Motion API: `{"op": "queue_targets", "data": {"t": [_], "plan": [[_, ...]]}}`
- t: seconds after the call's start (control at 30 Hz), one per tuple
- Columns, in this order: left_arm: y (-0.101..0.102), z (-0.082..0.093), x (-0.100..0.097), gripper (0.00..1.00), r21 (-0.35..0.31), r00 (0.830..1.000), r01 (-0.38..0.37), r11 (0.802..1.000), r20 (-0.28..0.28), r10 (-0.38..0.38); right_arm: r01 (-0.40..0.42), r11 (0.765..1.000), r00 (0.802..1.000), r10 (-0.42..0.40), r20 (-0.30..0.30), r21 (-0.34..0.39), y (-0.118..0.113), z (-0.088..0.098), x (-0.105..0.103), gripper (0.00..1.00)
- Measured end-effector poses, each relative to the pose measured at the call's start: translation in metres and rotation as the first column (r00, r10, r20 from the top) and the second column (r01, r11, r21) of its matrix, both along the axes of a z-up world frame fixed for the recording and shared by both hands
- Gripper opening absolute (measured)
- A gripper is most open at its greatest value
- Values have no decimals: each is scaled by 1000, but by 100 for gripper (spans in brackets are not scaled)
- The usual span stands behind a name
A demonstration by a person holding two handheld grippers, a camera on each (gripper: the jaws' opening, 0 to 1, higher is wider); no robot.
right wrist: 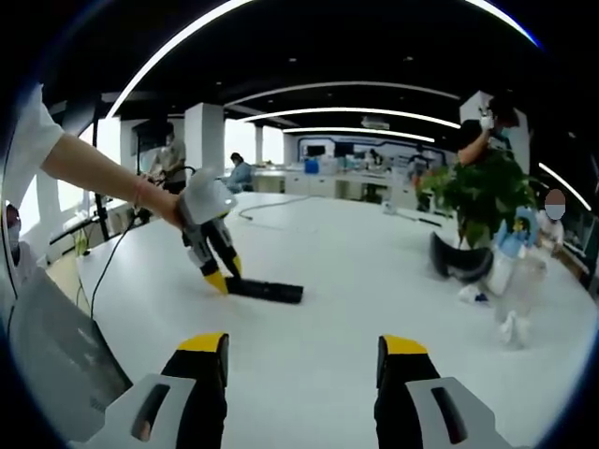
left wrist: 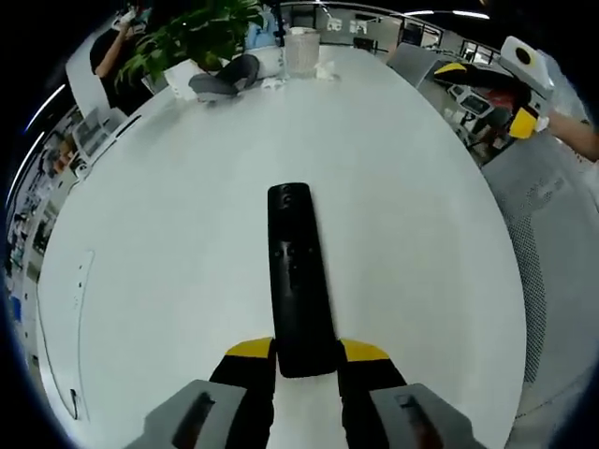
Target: Press the specified remote control buttons in sequence, fully releasing each button before pressing the next.
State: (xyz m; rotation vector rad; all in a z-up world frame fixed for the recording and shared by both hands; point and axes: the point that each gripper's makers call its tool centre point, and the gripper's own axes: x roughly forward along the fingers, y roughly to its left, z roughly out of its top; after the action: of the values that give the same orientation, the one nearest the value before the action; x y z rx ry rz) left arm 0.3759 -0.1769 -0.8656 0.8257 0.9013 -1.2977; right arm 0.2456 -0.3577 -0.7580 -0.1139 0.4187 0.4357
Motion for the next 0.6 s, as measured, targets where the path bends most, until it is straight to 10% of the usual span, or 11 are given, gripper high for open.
{"op": "queue_targets", "data": {"t": [0.6], "plan": [[5, 0, -13, 24, -7, 1000, 15, 1000, 1, -15, -6, 1000, 1000, 6, -2, -3, 2, -1, -1, 62]]}}
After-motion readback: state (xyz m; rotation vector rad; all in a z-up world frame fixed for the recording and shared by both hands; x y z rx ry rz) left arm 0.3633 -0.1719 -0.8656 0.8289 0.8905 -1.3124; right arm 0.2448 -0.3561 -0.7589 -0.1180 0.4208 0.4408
